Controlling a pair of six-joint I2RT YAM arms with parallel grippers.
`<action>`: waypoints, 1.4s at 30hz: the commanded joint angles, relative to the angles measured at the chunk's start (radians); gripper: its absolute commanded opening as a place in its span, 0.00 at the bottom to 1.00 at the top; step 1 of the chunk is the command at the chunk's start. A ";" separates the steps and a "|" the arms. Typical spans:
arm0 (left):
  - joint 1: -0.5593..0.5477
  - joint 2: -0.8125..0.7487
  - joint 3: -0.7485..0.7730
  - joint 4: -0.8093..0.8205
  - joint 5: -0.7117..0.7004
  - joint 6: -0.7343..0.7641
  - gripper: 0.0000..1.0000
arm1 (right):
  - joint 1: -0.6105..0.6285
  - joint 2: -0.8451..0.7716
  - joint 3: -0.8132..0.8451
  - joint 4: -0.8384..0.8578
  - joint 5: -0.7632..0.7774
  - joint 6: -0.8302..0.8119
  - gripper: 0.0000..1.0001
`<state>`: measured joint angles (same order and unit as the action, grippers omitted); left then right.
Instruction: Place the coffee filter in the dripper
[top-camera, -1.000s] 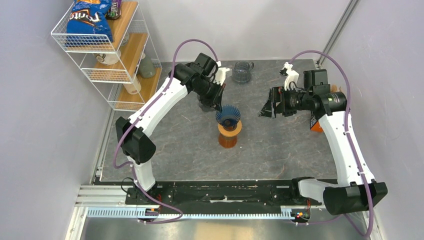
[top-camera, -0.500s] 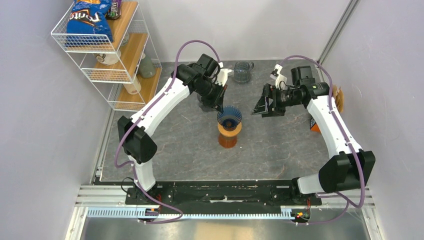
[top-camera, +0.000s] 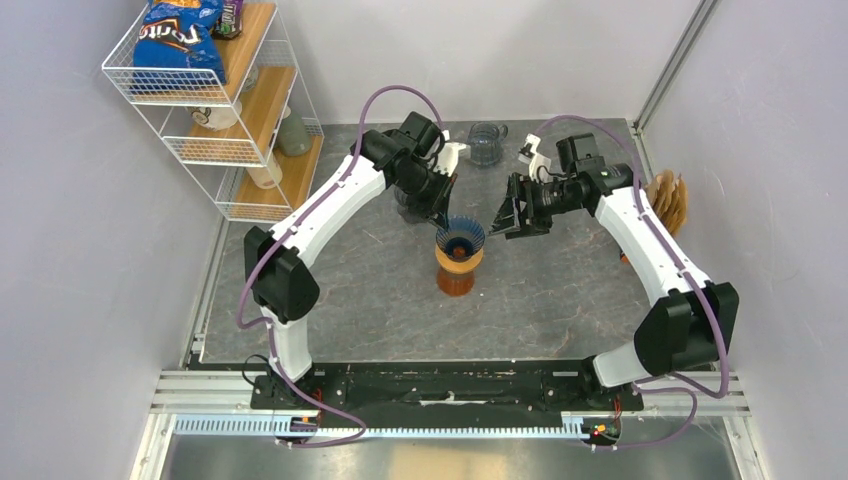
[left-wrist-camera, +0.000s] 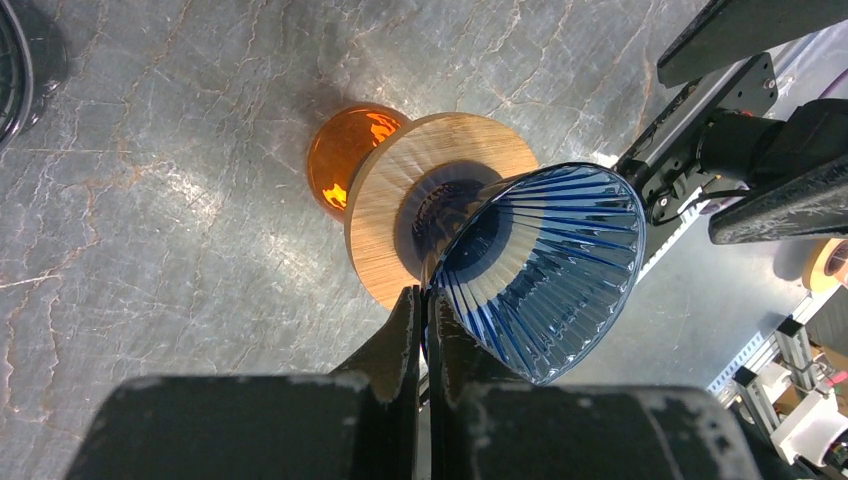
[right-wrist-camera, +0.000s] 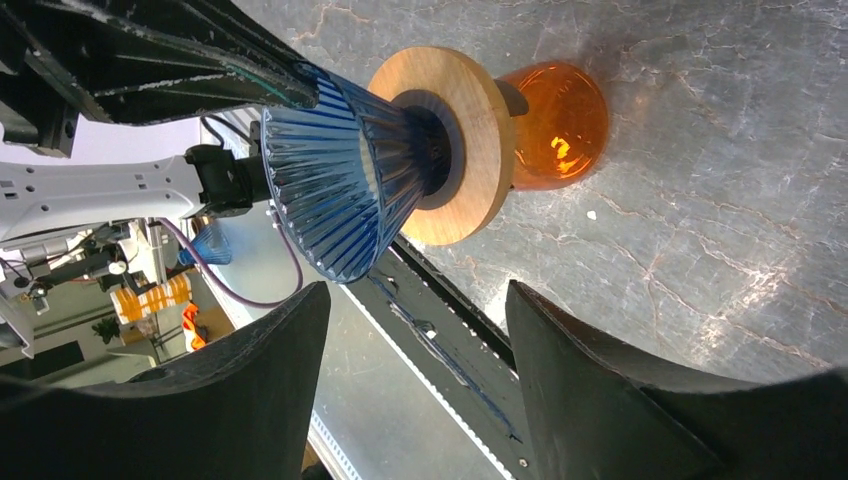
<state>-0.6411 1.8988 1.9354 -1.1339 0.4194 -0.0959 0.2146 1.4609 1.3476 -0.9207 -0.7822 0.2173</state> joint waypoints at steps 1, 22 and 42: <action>-0.003 0.004 -0.020 0.024 -0.005 -0.005 0.02 | 0.015 0.023 -0.014 0.052 0.010 0.019 0.72; -0.003 -0.010 -0.095 0.055 -0.004 -0.007 0.02 | 0.059 0.068 -0.099 0.146 -0.004 0.080 0.51; -0.003 -0.019 -0.187 0.110 -0.006 -0.018 0.02 | 0.069 0.104 -0.099 0.171 0.021 0.093 0.25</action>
<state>-0.6342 1.8557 1.8160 -1.0161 0.4526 -0.1051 0.2779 1.5269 1.2644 -0.7559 -0.8608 0.3344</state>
